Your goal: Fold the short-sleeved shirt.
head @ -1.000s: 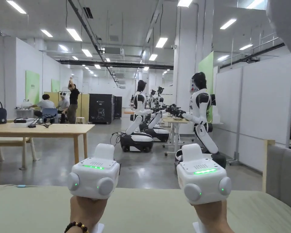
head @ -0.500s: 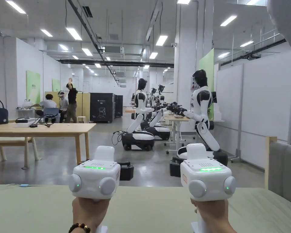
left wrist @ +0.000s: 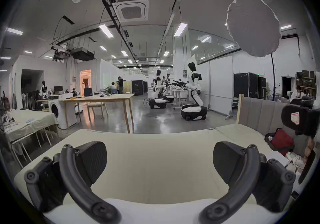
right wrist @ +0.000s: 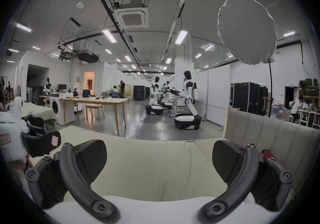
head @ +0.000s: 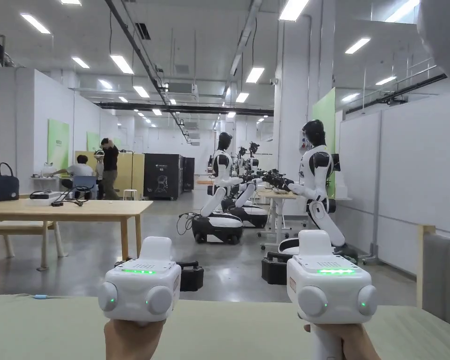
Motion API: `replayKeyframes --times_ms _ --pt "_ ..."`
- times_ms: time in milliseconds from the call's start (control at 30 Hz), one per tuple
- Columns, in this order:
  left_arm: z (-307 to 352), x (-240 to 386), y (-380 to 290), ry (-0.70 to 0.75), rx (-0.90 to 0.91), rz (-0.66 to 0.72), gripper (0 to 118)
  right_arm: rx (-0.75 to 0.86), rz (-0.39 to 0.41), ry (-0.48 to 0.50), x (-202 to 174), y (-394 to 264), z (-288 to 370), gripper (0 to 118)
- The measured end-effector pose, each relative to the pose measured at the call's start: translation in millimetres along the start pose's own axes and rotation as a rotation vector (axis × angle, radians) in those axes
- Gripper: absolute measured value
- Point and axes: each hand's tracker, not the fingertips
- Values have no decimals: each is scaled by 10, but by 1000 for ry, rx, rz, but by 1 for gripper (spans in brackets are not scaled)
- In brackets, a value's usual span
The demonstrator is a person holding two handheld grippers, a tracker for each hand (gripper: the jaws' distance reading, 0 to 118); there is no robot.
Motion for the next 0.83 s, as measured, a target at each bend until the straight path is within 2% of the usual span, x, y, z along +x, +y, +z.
replayKeyframes --times_ms 100,300,400,433,500,700,767,833 --pt "8 8 26 3 1 -13 118 -14 -30 25 -8 67 57 118" --pt "26 -15 40 -3 6 -22 118 10 -25 40 -41 87 122 118" --pt "28 -26 50 -6 5 -18 118 51 27 -134 -191 58 186 118" --pt "26 -28 53 -5 4 -19 118 83 36 -146 -207 34 186 118" --pt "26 -30 60 -1 3 -21 118 89 24 -106 -237 4 184 118" --pt "34 -37 72 0 3 -27 118 54 10 -101 -244 37 205 118" --pt "39 -50 88 0 21 -21 118 -9 -41 -52 -218 50 210 118" --pt "45 -65 97 -5 21 -10 118 -52 -81 41 -187 25 273 118"
